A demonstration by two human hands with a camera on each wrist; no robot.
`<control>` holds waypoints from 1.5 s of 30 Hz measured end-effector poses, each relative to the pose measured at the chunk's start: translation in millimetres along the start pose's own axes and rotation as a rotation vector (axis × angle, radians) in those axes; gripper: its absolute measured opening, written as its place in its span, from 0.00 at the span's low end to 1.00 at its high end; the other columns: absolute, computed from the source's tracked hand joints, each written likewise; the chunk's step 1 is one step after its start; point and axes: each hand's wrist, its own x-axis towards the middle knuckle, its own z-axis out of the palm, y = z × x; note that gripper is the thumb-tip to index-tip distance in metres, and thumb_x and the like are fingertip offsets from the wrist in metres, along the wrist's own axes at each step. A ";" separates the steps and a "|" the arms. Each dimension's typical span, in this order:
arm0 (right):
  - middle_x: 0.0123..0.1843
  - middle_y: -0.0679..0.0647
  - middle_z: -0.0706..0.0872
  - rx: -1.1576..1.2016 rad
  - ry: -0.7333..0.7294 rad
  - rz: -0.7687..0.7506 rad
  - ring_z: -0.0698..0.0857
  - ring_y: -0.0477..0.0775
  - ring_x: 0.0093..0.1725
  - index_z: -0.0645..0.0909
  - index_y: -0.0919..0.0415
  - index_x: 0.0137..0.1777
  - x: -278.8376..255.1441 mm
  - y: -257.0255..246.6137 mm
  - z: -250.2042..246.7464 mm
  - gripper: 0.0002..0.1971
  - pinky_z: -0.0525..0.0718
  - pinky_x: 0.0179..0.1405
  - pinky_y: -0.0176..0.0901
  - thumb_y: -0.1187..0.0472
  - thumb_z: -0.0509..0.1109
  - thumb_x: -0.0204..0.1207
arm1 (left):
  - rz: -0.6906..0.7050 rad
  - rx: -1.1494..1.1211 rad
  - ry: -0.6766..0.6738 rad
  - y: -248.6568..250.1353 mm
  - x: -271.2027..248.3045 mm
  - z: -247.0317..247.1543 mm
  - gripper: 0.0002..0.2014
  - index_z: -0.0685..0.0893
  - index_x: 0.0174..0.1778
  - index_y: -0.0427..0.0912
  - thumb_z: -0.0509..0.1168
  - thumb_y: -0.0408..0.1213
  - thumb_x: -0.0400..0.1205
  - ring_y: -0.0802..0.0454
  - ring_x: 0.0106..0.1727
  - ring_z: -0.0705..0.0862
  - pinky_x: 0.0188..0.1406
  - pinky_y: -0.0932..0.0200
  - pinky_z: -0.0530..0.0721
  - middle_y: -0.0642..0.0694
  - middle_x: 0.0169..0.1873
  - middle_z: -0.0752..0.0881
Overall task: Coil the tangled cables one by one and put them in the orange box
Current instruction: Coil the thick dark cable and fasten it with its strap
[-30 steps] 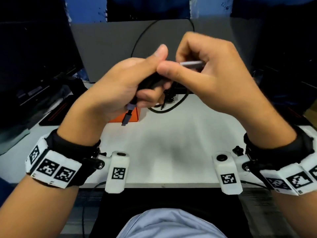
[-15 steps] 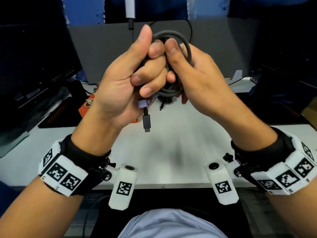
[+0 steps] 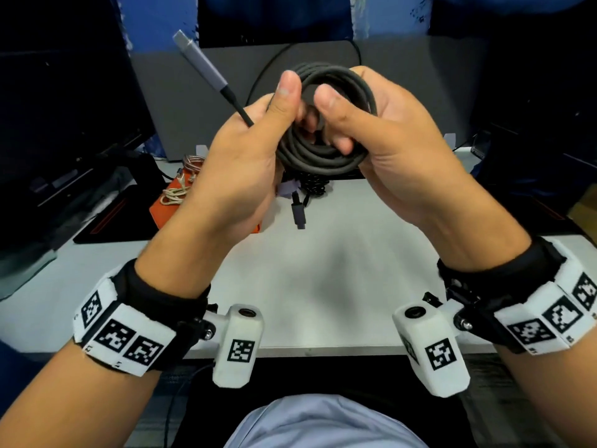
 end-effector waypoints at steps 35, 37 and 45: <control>0.36 0.46 0.83 -0.881 0.034 -0.003 0.80 0.44 0.37 0.78 0.52 0.47 9.0 5.3 -24.1 0.17 0.73 0.31 0.33 0.39 0.64 0.87 | -0.181 0.124 -0.098 14.7 7.9 -40.7 0.07 0.82 0.51 0.37 0.67 0.37 0.83 0.51 0.42 0.91 0.44 0.64 0.89 0.44 0.38 0.89; 0.35 0.45 0.81 -0.853 0.034 -0.012 0.78 0.41 0.34 0.76 0.50 0.46 8.4 6.3 -20.4 0.16 0.71 0.28 0.30 0.39 0.63 0.87 | -0.147 0.026 -0.065 14.3 7.2 -34.9 0.04 0.80 0.51 0.37 0.68 0.33 0.84 0.50 0.46 0.92 0.46 0.63 0.90 0.44 0.41 0.88; 0.32 0.45 0.77 -0.724 0.087 -0.052 0.76 0.39 0.31 0.73 0.49 0.42 7.2 7.9 -11.6 0.16 0.71 0.28 0.28 0.42 0.65 0.88 | -0.086 0.127 -0.002 15.8 6.2 -30.5 0.12 0.77 0.43 0.43 0.74 0.26 0.79 0.53 0.39 0.90 0.44 0.62 0.89 0.49 0.37 0.85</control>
